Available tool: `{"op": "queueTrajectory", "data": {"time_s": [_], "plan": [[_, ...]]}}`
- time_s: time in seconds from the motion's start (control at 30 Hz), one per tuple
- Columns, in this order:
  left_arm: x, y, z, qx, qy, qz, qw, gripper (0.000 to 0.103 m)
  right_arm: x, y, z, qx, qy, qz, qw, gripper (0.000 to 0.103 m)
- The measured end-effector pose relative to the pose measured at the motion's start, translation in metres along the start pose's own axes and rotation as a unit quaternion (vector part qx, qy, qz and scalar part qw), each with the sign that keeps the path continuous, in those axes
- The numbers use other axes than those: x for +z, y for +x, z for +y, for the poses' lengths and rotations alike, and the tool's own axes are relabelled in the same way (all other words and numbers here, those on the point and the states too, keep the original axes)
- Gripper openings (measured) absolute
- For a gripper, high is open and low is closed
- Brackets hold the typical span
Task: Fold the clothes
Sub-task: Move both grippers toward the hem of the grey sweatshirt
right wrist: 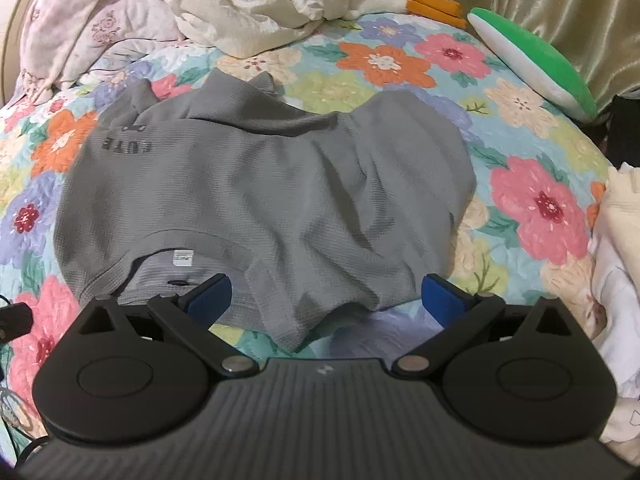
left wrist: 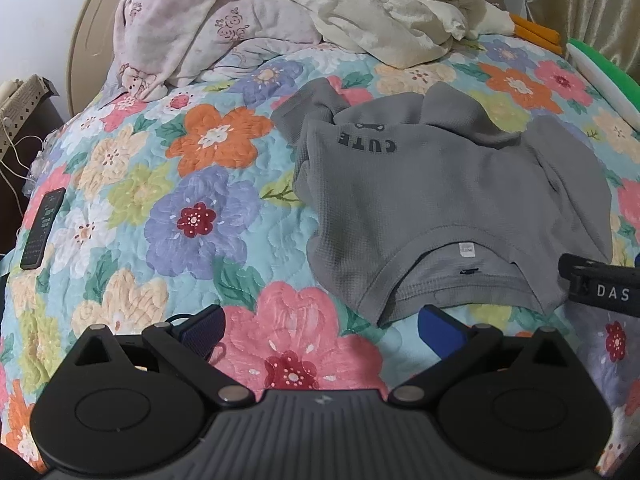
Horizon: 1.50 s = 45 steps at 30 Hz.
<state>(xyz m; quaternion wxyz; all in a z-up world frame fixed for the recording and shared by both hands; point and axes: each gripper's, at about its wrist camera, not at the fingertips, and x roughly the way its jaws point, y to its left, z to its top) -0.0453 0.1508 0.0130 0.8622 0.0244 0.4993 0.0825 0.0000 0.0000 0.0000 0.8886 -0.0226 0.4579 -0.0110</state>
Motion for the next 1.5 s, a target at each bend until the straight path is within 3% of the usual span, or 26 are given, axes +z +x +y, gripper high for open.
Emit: {"op": "queueTrajectory", "data": {"time_s": [0.3, 0.47, 0.63, 0.7, 0.83, 0.97, 1.03, 1.27, 1.37, 1.5], "plan": [[0.0, 0.001, -0.004, 0.0, 0.013, 0.001, 0.9999, 0.103, 0.0, 0.0, 0.001, 0.023, 0.005, 0.005, 1.0, 0.103], [-0.002, 0.002, 0.013, -0.003, 0.013, 0.004, 0.9999, 0.103, -0.001, 0.006, -0.012, 0.044, 0.015, 0.012, 0.999, 0.103], [0.001, 0.001, -0.005, 0.008, 0.015, -0.002, 0.9998, 0.103, 0.0, 0.009, -0.017, 0.055, 0.017, 0.021, 0.998, 0.103], [0.001, 0.004, -0.003, 0.009, 0.016, -0.001, 0.9998, 0.103, 0.002, 0.014, -0.026, 0.063, 0.023, 0.037, 0.997, 0.103], [0.007, 0.024, 0.009, 0.012, 0.015, 0.008, 0.9998, 0.103, 0.001, 0.031, -0.069, 0.084, 0.105, 0.063, 0.989, 0.102], [0.017, 0.045, 0.02, 0.018, 0.001, 0.011, 0.9998, 0.103, 0.003, 0.037, -0.089, 0.052, 0.113, 0.054, 0.991, 0.102], [0.023, 0.054, 0.02, 0.01, 0.004, 0.014, 0.9998, 0.103, 0.006, 0.039, -0.089, 0.034, 0.097, 0.042, 0.994, 0.102], [0.036, 0.098, 0.03, -0.021, -0.024, 0.039, 0.9987, 0.103, 0.011, 0.061, -0.069, 0.067, 0.104, 0.047, 0.991, 0.102], [0.034, 0.119, 0.024, -0.016, -0.031, 0.059, 0.9976, 0.103, 0.014, 0.065, -0.052, 0.059, 0.07, 0.031, 0.995, 0.102], [0.035, 0.12, 0.027, -0.021, -0.039, 0.058, 0.9974, 0.103, 0.011, 0.065, -0.04, 0.057, 0.042, 0.035, 0.997, 0.102]]}}
